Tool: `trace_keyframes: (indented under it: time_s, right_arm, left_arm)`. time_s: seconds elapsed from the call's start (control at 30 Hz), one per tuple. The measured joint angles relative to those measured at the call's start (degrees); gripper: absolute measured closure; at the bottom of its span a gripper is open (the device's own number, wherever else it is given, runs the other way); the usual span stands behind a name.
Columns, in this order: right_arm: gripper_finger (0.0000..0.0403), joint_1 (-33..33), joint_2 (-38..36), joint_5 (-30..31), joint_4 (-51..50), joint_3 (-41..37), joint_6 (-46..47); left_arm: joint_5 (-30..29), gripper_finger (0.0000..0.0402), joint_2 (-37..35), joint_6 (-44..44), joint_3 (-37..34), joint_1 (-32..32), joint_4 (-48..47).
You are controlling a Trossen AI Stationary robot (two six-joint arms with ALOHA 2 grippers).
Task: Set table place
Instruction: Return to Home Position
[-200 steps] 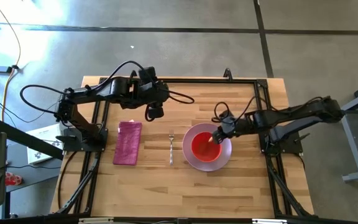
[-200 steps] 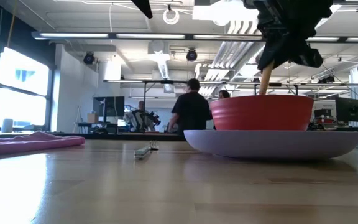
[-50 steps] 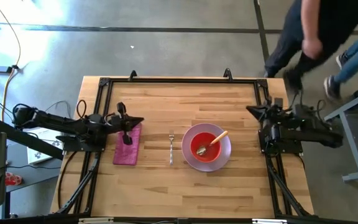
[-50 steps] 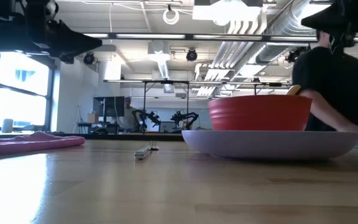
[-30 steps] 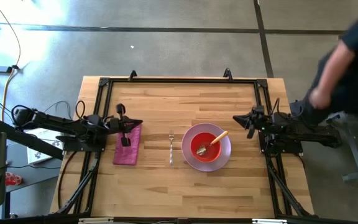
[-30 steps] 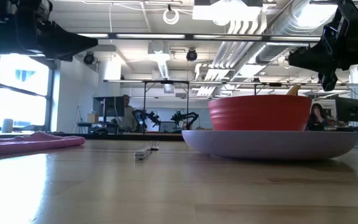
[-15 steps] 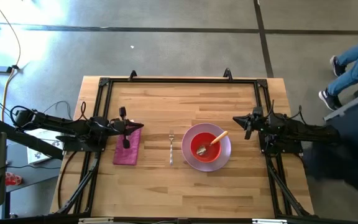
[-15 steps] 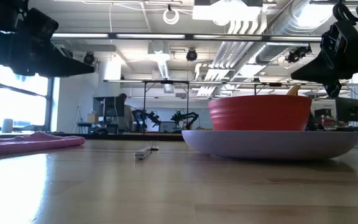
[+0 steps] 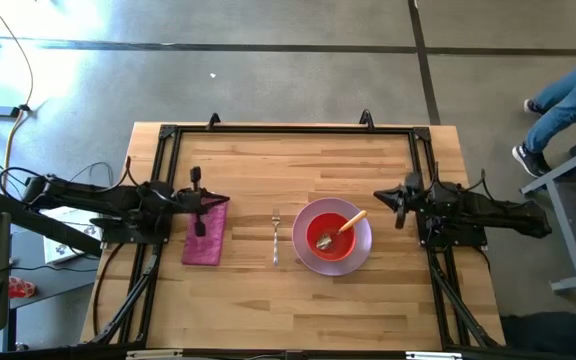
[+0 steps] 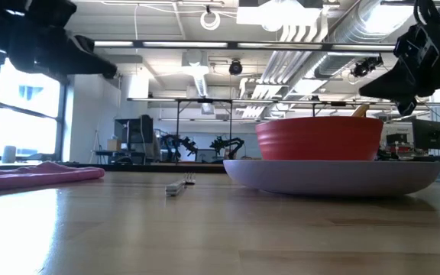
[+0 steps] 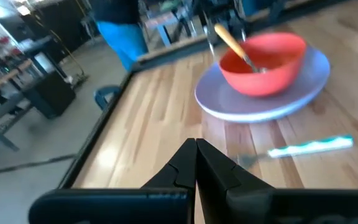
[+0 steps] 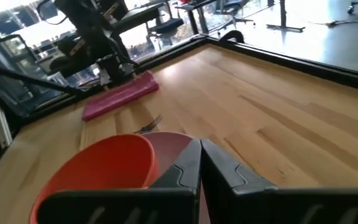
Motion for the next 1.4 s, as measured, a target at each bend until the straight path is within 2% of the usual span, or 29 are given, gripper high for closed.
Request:
trace_keyframes:
  time_s: [0.13, 0.27, 0.6, 1.0, 1.4]
  right_arm:
    - [0.0403, -0.01, 0.02, -1.25, -0.26, 2.48, -4.88]
    - [0.0403, 0.00, 0.00, -1.08, -3.40, 6.16, -9.45]
    - [0.0403, -0.01, 0.01, -0.79, -2.56, 5.45, -10.28]
    - [0.0403, 0.00, 0.10, -0.16, 8.54, -2.35, -10.62]
    - [0.0403, 0.00, 0.00, 0.08, 8.45, -2.37, -13.01]
  left_arm:
    - [1.09, 0.0401, -1.59, 0.11, 1.82, 0.00, -6.25]
    - [0.20, 0.0401, -6.08, 0.57, 1.86, -0.04, -11.04]
    - [-2.22, 0.0401, -25.59, 1.86, -4.52, 0.00, -12.86]
    - [-3.08, 0.0401, -25.22, 0.12, -7.21, 0.00, -12.60]
    - [-3.12, 0.0401, -25.22, -0.09, -7.21, 0.00, -12.52]
